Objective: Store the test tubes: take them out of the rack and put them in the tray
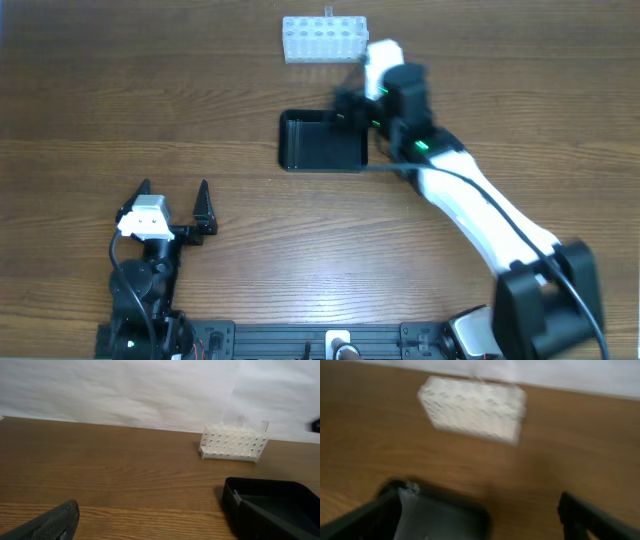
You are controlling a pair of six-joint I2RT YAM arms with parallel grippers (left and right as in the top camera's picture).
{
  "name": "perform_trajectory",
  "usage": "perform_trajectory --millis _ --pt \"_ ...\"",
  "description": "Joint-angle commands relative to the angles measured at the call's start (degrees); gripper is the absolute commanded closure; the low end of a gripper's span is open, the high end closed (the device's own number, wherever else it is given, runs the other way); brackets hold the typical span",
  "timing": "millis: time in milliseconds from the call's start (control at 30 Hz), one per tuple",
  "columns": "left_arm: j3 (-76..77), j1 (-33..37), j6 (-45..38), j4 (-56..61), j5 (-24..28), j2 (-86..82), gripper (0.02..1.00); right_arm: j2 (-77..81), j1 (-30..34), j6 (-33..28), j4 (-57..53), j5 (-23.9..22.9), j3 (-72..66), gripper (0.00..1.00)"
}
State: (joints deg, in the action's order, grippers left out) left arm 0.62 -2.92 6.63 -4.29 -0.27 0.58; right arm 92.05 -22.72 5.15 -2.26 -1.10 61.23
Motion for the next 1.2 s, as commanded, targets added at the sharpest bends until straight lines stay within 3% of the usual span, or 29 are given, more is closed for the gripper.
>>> perform_trajectory --millis 33,200,300,633,800,1200 --pt "-0.28 0.31 -0.42 -0.04 0.83 -0.42 0.018 9.79 -5.01 4.33 -4.74 -9.09 13.03 0.007" --pt "-0.28 0.31 -0.42 -0.04 0.83 -0.42 0.018 19.63 -6.91 7.76 -8.63 -11.08 25.42 0.007" --pt "-0.28 0.31 -0.42 -0.04 0.83 -0.42 0.018 25.94 -6.95 10.47 -10.86 -14.97 33.70 0.007" --pt "-0.28 0.31 -0.42 -0.04 0.83 -0.42 0.018 41.20 -6.88 10.69 -14.93 -21.05 53.05 0.009" --pt "-0.28 0.31 -0.42 -0.07 0.83 -0.42 0.018 44.30 -6.54 11.17 -14.71 -23.85 55.87 0.007" --pt "-0.28 0.31 -0.42 -0.04 0.83 -0.42 0.018 46.73 -4.35 9.42 -7.85 -23.93 55.89 0.009"
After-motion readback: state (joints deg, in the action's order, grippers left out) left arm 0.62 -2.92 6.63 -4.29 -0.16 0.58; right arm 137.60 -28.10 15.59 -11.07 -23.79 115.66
